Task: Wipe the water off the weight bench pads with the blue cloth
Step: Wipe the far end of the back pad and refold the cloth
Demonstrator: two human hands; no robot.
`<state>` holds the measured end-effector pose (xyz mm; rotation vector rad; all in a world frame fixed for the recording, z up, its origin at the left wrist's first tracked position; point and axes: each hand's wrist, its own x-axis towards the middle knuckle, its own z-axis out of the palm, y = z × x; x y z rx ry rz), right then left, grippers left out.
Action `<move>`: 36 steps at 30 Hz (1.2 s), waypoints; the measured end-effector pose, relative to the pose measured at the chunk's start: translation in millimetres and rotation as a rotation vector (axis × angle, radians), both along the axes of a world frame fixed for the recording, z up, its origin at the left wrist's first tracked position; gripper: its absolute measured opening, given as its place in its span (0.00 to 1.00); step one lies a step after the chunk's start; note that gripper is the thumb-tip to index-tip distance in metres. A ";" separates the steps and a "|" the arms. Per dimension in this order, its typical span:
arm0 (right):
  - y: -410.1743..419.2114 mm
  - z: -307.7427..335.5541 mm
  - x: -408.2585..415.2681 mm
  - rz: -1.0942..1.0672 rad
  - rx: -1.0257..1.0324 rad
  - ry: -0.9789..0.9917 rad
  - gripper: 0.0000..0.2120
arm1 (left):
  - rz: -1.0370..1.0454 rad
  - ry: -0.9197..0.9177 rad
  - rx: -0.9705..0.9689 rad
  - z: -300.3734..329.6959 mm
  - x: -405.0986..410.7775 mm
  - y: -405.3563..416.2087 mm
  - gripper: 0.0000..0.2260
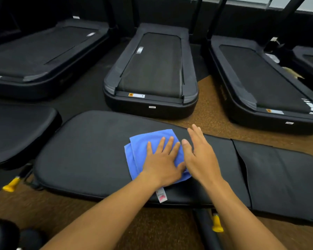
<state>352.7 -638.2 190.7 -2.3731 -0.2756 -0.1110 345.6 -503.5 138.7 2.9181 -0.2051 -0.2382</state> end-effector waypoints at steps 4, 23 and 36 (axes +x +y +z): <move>6.2 -4.3 1.3 -0.065 0.067 -0.024 0.24 | -0.077 -0.041 -0.042 -2.3 11.0 9.9 0.39; 37.8 -8.6 33.0 -0.289 0.018 0.045 0.25 | 0.073 -0.112 0.010 -4.2 81.6 185.7 0.34; 27.6 0.1 16.1 -0.331 0.037 0.038 0.24 | 0.324 -0.026 0.048 -1.0 28.0 308.3 0.26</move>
